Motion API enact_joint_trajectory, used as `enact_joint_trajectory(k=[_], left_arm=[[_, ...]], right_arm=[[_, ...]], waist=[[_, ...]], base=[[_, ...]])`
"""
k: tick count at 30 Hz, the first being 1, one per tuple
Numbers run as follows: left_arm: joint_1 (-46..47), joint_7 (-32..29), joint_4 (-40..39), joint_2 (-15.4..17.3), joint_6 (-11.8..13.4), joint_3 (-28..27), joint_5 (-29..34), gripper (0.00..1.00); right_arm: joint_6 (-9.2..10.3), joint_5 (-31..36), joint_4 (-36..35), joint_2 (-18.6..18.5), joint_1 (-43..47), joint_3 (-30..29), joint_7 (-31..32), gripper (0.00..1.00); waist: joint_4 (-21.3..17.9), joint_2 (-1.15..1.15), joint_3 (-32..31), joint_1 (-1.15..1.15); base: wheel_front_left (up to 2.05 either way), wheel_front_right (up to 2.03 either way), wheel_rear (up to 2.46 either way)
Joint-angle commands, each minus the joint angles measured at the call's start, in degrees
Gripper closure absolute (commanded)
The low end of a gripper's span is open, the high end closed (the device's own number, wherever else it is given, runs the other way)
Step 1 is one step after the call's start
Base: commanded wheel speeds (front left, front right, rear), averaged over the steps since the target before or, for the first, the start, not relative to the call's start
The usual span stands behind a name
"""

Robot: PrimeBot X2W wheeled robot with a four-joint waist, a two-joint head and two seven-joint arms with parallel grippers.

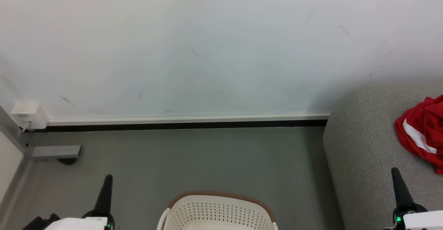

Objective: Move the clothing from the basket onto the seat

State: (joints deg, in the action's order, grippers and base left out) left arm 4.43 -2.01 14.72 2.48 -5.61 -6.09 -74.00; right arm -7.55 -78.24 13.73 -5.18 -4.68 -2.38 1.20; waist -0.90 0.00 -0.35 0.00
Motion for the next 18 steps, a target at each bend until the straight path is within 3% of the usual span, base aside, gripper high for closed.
enact_joint_trajectory(k=[1,18], left_arm=[[1.0,-0.4,-0.4,0.5,-0.5,-0.2,-1.9,1.0],[1.8,-2.5,-0.4,0.5,-1.1,-0.4,-9.7,1.0]], right_arm=[[0.08,-1.2,-0.1,0.1,-1.3,-0.5,0.4,1.0],[0.1,-7.9,0.3,0.7,-1.7,-1.8,2.3,1.0]], waist=[[0.0,0.0,0.0,0.0],[0.4,0.0,0.2,0.0]], base=[[0.0,0.0,0.0],[0.0,0.0,0.0]])
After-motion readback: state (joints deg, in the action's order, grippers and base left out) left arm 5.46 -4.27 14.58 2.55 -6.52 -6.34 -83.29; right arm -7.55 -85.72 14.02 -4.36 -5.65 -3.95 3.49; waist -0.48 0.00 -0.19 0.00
